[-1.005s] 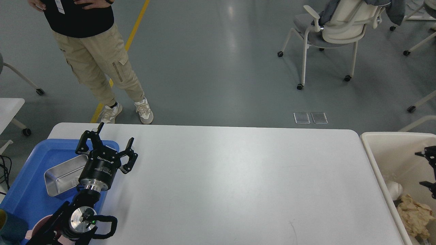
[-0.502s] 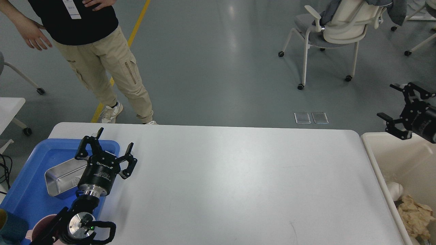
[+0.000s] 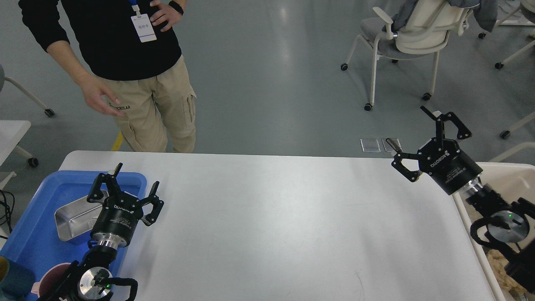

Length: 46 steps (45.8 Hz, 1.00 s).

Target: Tidy desktop

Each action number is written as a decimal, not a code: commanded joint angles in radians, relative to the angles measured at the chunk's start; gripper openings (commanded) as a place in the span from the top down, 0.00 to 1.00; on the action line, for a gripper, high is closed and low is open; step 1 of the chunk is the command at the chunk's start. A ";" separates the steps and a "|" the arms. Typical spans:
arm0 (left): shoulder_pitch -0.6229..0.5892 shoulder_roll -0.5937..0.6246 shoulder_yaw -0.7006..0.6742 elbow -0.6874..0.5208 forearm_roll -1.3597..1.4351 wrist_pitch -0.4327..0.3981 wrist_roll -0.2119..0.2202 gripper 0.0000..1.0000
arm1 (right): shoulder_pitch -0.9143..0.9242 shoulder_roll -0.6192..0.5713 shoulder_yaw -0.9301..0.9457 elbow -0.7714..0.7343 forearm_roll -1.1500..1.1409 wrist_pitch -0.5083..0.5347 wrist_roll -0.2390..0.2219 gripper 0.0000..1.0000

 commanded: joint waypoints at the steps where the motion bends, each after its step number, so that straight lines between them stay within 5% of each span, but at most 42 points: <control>1: 0.013 -0.003 -0.004 -0.003 -0.001 0.003 0.002 0.02 | -0.084 0.103 0.063 0.003 0.000 -0.004 0.002 0.00; 16: 0.022 -0.003 -0.007 -0.009 -0.003 0.005 0.006 0.02 | -0.217 0.284 0.103 -0.011 0.000 -0.009 0.008 0.00; 46: 0.022 -0.023 0.004 -0.014 -0.003 0.006 0.008 0.02 | -0.092 0.326 0.123 -0.240 0.000 -0.161 0.008 0.00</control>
